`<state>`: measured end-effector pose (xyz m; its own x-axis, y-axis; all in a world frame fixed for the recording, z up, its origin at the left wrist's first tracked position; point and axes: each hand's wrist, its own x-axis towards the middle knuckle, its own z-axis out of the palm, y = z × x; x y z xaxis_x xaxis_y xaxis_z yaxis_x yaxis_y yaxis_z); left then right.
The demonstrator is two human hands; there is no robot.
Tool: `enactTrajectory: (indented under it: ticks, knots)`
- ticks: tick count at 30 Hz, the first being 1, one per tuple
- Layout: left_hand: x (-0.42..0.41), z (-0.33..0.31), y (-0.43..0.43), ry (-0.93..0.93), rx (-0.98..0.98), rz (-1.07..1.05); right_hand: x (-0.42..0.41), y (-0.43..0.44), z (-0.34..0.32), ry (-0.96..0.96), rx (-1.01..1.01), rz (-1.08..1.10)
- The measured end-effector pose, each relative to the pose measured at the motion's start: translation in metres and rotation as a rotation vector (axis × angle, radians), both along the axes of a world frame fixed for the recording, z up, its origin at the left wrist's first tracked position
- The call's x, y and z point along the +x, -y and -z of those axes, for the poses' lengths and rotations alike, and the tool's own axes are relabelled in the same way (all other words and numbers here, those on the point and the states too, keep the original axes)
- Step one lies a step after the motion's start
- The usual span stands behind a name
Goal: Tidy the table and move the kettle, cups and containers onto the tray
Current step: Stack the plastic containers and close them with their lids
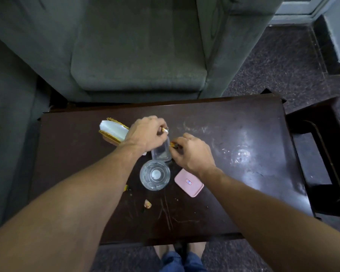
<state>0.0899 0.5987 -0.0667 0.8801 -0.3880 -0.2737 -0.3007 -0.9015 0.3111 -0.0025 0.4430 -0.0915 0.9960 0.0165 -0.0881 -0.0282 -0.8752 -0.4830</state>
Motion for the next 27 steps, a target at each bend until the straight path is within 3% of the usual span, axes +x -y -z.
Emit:
enactTrajectory:
  ticks: [11, 19, 27]
  knots:
    - [-0.018, -0.004, -0.028, -0.065, 0.015, 0.094, 0.002, -0.020, 0.007, -0.063, -0.010, -0.062]
    - [-0.040, -0.019, -0.074, 0.016, -0.062, -0.118, 0.006, -0.029, -0.027, 0.160, 0.061, 0.049]
    - [-0.091, -0.028, -0.132, 0.032, 0.051, -0.272, -0.020, -0.106, -0.073, 0.362, 0.093, -0.245]
